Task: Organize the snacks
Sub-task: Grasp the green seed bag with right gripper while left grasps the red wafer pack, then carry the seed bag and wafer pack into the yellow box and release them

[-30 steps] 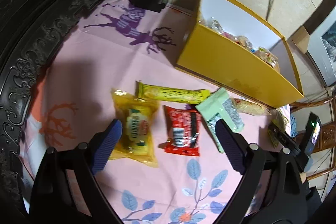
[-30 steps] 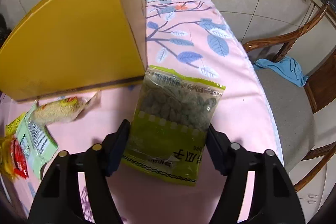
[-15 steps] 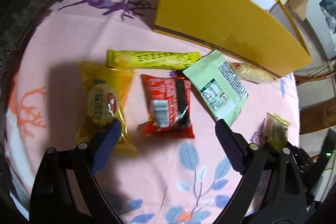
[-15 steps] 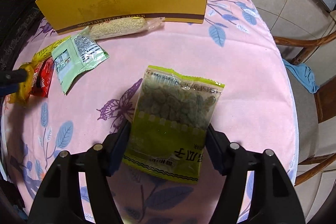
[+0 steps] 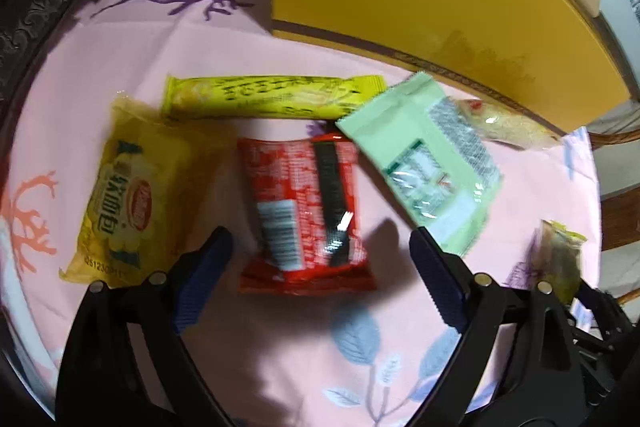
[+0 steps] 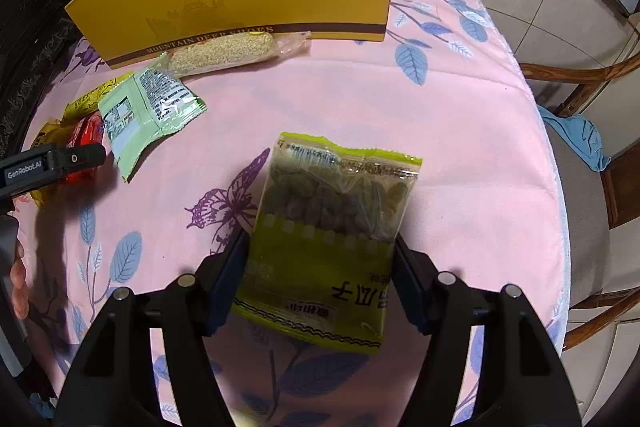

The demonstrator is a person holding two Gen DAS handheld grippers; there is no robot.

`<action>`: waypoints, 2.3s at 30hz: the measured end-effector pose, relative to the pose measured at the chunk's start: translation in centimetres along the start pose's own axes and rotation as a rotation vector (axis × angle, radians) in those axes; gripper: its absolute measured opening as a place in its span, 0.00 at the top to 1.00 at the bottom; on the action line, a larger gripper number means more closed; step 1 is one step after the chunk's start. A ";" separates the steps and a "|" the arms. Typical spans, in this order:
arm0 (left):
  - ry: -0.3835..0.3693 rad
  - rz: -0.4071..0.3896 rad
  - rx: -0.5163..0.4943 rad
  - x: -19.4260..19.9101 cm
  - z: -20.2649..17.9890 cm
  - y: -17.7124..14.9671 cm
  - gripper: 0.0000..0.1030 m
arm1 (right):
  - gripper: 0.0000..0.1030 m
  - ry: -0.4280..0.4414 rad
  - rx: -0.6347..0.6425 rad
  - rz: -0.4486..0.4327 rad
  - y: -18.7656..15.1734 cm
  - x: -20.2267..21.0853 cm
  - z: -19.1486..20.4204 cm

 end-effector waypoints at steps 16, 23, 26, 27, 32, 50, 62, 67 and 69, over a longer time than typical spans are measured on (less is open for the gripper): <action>0.002 -0.078 0.030 3.0 1.6 0.3 0.58 | 0.37 -0.004 -0.043 -0.021 -0.3 0.6 -0.3; -0.035 -0.092 -0.001 5.0 -0.2 0.1 0.58 | 0.39 -0.002 -0.011 -0.050 0.2 1.8 0.6; -0.051 -0.097 -0.016 5.8 -1.1 0.1 0.58 | 0.39 0.000 0.006 -0.080 0.8 2.9 1.1; -0.056 -0.100 -0.019 6.0 -1.3 0.3 0.58 | 0.39 0.001 0.010 -0.090 1.1 3.3 1.2; -0.081 -0.118 -0.025 7.8 -2.3 0.7 0.58 | 0.39 0.010 0.031 -0.132 2.3 5.1 1.8; -0.147 -0.207 -0.102 11.4 -9.1 11.5 0.58 | 0.39 0.057 0.041 -0.307 17.7 10.1 1.1; -0.104 -0.246 -0.134 11.2 -11.0 18.5 0.57 | 0.39 0.041 0.029 -0.332 23.4 9.9 0.1; -0.100 -0.244 -0.107 10.8 -11.0 19.6 0.38 | 0.36 0.024 0.023 -0.309 24.9 8.8 -0.1; -0.091 -0.264 -0.086 11.1 -10.7 20.0 0.10 | 0.32 0.001 0.020 -0.284 25.4 8.1 -0.3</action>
Point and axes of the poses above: each gripper's, at about its wrist camera, not at the fingertips, and x roughly against the way its jaws point, z to its left, y to its top, the point moved 6 cm from there along -x, roughly the way its jaws point, and after that the axes turned 11 degrees about x, right-handed, at the moved point
